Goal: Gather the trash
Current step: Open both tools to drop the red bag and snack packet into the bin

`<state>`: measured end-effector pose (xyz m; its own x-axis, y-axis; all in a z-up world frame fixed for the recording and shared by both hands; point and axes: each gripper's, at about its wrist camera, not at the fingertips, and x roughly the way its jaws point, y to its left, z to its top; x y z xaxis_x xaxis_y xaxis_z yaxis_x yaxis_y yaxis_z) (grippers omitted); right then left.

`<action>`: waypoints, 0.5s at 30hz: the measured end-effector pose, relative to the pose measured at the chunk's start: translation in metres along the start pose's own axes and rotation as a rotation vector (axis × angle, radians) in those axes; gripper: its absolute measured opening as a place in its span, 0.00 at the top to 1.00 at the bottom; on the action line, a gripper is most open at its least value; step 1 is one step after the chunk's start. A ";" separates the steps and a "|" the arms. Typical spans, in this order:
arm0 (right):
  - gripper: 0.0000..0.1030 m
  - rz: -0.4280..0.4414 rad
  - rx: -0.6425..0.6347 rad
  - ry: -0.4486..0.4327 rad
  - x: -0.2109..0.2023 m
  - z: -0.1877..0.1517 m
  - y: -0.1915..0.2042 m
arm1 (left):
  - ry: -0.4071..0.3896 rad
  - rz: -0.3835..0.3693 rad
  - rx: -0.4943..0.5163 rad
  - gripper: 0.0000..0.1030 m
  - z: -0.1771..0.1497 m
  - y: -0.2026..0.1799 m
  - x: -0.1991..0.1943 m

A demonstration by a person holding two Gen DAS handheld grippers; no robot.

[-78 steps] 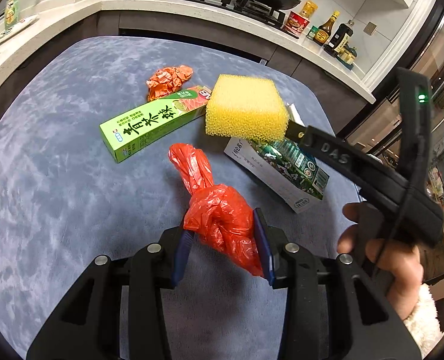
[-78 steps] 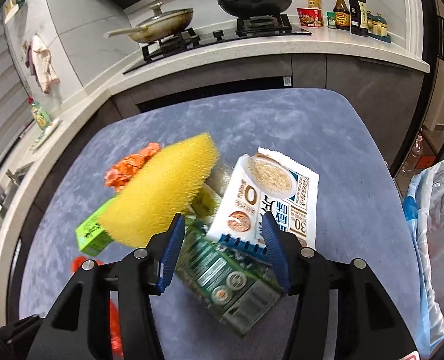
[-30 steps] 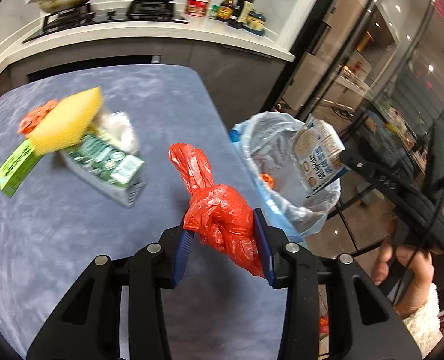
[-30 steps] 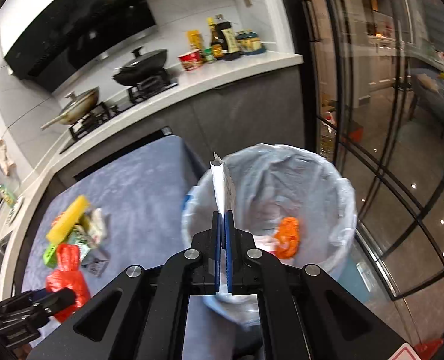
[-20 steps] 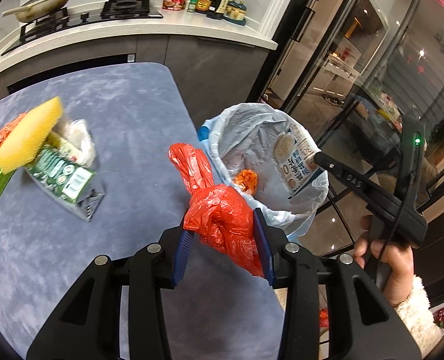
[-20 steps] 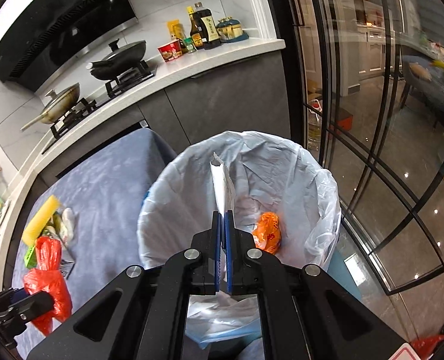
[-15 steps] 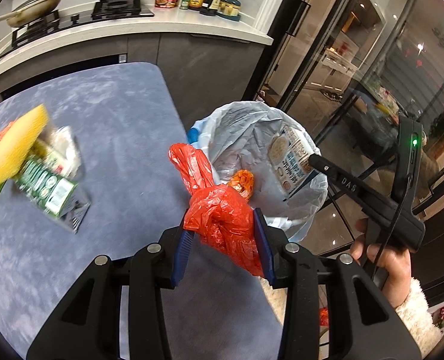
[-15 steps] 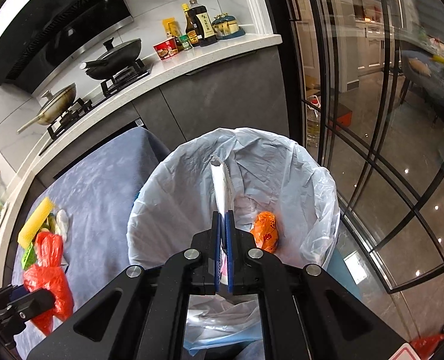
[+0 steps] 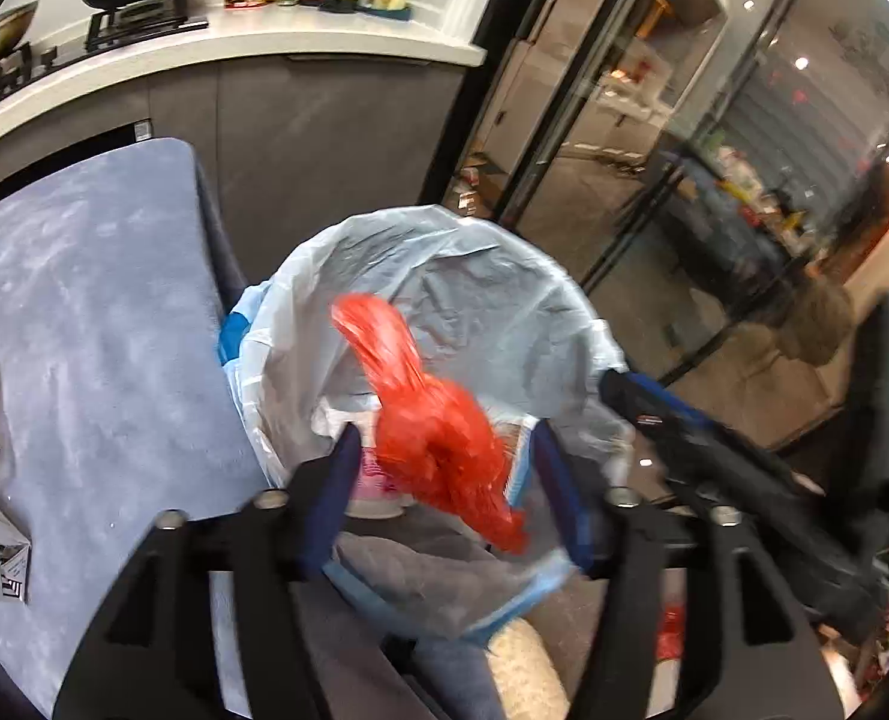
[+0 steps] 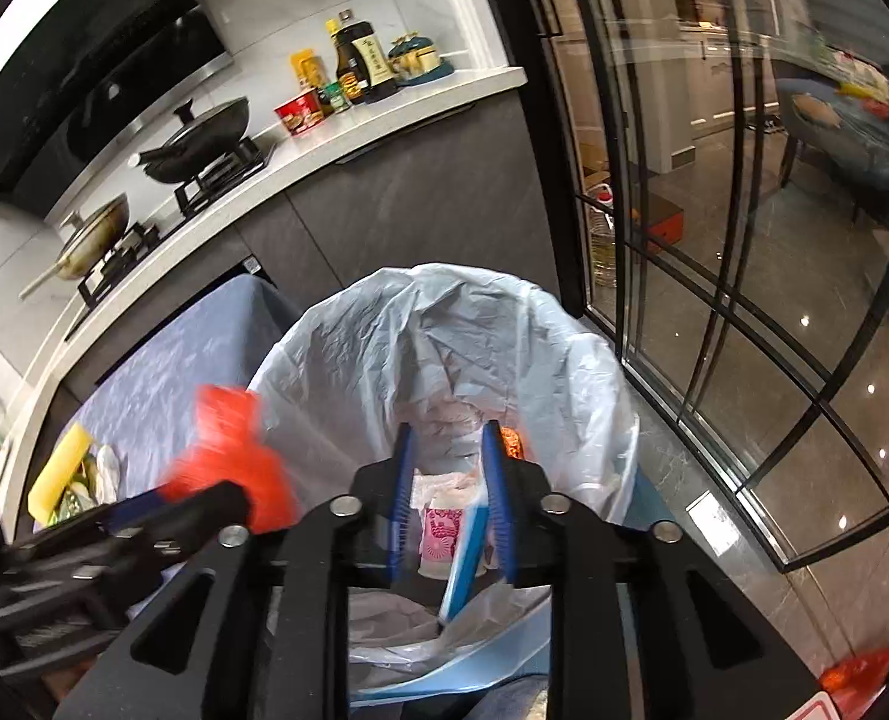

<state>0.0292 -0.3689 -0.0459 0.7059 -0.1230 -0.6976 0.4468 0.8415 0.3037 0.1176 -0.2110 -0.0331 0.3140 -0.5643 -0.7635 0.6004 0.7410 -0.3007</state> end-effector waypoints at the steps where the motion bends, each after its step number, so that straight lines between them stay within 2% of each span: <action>1: 0.75 -0.002 0.001 -0.003 -0.002 0.000 -0.001 | 0.005 -0.004 0.005 0.42 0.000 -0.001 0.004; 6: 0.70 -0.007 0.005 -0.018 -0.012 -0.001 -0.005 | 0.004 0.005 0.002 0.35 -0.006 0.000 0.002; 15: 0.70 0.021 -0.029 -0.015 -0.020 -0.007 0.018 | -0.030 0.061 -0.025 0.35 -0.019 0.015 -0.031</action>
<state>0.0192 -0.3481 -0.0311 0.7231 -0.1132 -0.6814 0.4160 0.8589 0.2987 0.1024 -0.1755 -0.0249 0.3720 -0.5280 -0.7634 0.5609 0.7832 -0.2684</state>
